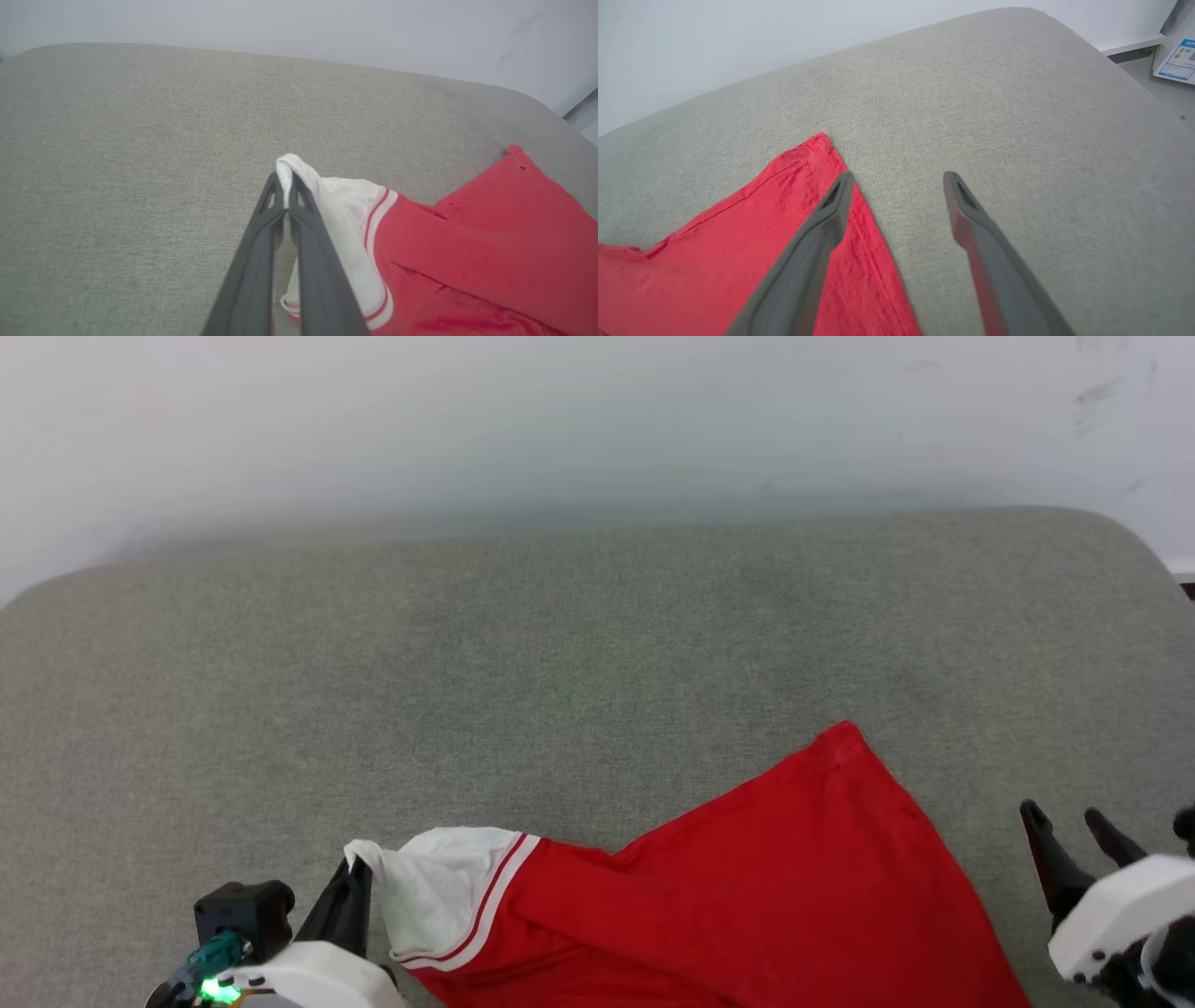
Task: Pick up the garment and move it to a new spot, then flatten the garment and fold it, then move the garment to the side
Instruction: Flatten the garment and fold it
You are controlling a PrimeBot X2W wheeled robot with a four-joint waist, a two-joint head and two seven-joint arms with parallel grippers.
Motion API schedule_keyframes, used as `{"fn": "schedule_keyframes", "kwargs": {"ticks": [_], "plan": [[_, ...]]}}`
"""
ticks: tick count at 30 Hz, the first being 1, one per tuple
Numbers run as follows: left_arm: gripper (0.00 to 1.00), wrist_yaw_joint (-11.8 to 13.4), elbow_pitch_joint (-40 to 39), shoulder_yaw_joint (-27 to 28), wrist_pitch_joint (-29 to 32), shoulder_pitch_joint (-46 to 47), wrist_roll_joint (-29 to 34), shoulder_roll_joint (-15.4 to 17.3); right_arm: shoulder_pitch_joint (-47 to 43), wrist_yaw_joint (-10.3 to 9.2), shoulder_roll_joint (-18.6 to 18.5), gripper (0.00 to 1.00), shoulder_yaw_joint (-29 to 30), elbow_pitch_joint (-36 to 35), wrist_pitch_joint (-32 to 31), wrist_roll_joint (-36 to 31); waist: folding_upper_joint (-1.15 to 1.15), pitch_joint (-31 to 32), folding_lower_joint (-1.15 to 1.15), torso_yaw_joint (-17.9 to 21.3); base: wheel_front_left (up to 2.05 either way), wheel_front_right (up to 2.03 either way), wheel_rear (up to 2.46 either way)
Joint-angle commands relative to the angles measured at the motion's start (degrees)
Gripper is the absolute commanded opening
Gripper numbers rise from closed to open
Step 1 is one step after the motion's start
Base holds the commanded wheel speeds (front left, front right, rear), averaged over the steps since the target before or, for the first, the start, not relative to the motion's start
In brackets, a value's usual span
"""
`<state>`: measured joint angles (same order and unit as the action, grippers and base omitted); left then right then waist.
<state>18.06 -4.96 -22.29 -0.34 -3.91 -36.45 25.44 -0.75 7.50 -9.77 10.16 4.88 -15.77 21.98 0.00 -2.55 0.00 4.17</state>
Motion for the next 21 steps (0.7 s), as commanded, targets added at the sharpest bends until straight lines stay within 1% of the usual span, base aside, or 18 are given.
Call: {"fn": "schedule_keyframes", "kwargs": {"ticks": [1,3,5,6,8,11,13,15,21], "plan": [[0.0,-0.24,-0.55,-0.15,-0.05,1.4,0.47,-0.15,2.87,-0.02,-1.2,1.0,-0.94,0.79,-0.86,0.83,0.0,-2.14,0.0,-1.4,0.0,0.0,0.0],[0.0,-0.79,-0.94,-0.56,-0.14,2.97,0.79,-0.36,6.01,-0.02,-3.17,1.0,-2.59,2.21,-3.97,1.72,0.0,-3.68,0.0,-2.49,0.0,0.0,0.0],[0.0,-1.29,-1.16,-0.93,-0.38,4.44,1.21,-0.58,9.1,-0.02,-4.97,1.0,-4.27,2.89,-8.93,2.02,0.0,-5.18,0.0,-3.5,0.0,0.0,0.0],[0.0,-1.78,-1.25,-1.53,-0.46,6.07,1.69,-0.99,12.44,-0.02,-6.6,1.0,-5.53,3.61,-14.88,2.23,0.0,-6.71,0.0,-4.6,0.0,0.0,0.0],[0.0,-2.32,-1.18,-2.06,-0.6,7.54,2.03,-1.21,15.49,-0.02,-7.22,1.0,-7.06,4.73,-20.85,2.56,0.0,-8.1,0.0,-5.55,0.0,0.0,0.0],[0.0,-3.29,-1.0,-2.69,-0.91,9.77,2.49,-1.67,19.83,-0.03,-7.23,1.0,-8.05,6.51,-27.53,2.16,0.0,-10.4,0.0,-7.07,0.0,0.0,0.0],[0.0,-3.93,-0.78,-3.18,-0.98,11.15,2.71,-1.91,22.56,-0.02,-7.12,1.0,-8.65,7.94,-30.28,1.71,0.0,-11.95,0.0,-8.16,0.0,0.0,0.0],[0.0,-4.4,-0.27,-3.42,-1.31,12.54,2.98,-2.17,24.87,-0.02,-7.21,1.0,-9.63,9.75,-31.47,1.04,0.0,-13.21,0.0,-8.98,0.0,0.0,0.0],[0.0,-5.24,0.79,-4.04,-2.04,14.76,3.12,-3.13,27.8,-0.02,-6.79,1.0,-12.62,16.96,-33.01,0.58,0.0,-15.73,0.0,-10.37,0.0,0.0,0.0]]}}
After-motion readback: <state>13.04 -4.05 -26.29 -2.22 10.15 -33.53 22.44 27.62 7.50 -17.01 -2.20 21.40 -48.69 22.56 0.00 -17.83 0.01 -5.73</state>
